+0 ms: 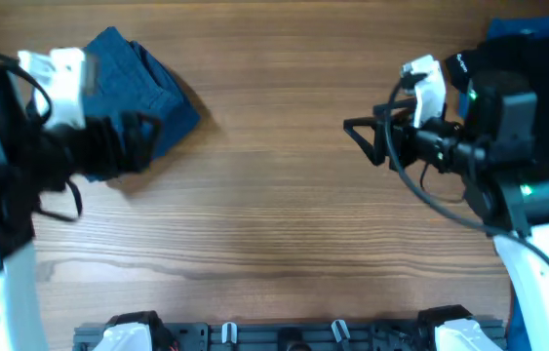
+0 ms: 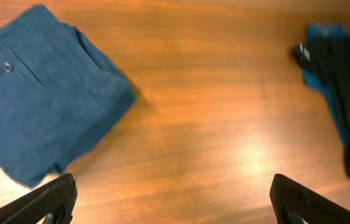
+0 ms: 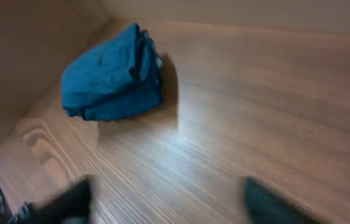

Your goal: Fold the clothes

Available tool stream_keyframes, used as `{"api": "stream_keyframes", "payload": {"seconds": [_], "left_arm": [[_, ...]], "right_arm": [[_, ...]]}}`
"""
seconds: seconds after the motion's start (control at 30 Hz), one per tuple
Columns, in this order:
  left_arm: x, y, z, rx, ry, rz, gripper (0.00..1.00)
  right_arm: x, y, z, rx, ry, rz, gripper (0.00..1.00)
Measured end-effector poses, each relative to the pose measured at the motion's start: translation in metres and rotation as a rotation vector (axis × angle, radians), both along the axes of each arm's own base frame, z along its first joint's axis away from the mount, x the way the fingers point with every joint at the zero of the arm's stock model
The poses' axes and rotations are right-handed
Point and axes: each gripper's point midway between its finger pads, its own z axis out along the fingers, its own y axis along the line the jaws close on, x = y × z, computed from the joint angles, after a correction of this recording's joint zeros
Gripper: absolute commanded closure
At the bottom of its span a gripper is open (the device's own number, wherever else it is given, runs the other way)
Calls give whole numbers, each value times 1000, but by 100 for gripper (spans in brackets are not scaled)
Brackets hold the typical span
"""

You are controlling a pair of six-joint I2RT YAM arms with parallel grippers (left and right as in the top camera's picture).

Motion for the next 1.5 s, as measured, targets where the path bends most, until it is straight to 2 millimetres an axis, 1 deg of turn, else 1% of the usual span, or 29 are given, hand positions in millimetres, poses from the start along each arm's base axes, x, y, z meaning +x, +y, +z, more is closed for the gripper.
{"api": "stream_keyframes", "payload": {"seconds": [0.07, 0.1, 0.23, 0.37, 0.5, 0.63, 0.67, 0.7, 0.83, 0.87, 0.9, 0.93, 1.0, 1.13, 1.5], "left_arm": [[-15, -8, -2, 35, 17, -27, 0], [-19, -9, -5, 48, 30, -34, 0], [-18, -9, -7, 69, 38, -33, 0], [-17, -7, -8, 75, 39, -28, 0], [-17, -7, -8, 77, 39, -26, 0], [-17, -6, -8, 80, 40, -24, 0], [-17, -6, -8, 80, 41, -23, 0], [-17, -6, -8, 80, 40, -23, 0], [-17, -6, -8, 81, 40, -23, 0], [-17, -6, -8, 82, 40, -22, 0], [-17, -6, -8, 82, 40, -21, 0], [-17, -6, -8, 82, 40, -21, 0], [-17, -6, -8, 83, 40, -21, 0], [-17, -6, -8, 83, 40, -21, 0], [-17, -6, -8, 83, 40, -21, 0]], "right_arm": [[-12, -2, 5, 7, 7, -6, 0], [-16, -2, 6, 16, 20, -14, 0], [-23, -3, 3, 54, 93, -51, 0], [-23, -3, 0, 102, 166, -96, 0], [-17, -3, -9, 169, 284, -165, 0], [-13, -2, -24, 224, 425, -238, 0], [-16, -2, -31, 239, 492, -269, 0], [-17, -2, -35, 249, 525, -286, 0], [-19, -1, -36, 294, 592, -320, 0], [-21, -1, -37, 305, 618, -333, 28], [-23, -1, -39, 319, 651, -351, 84], [-26, -1, -41, 334, 689, -372, 96], [-33, -1, -45, 383, 799, -441, 96], [-36, 4, -42, 430, 855, -445, 96], [-41, 10, -37, 465, 893, -412, 96]]}}
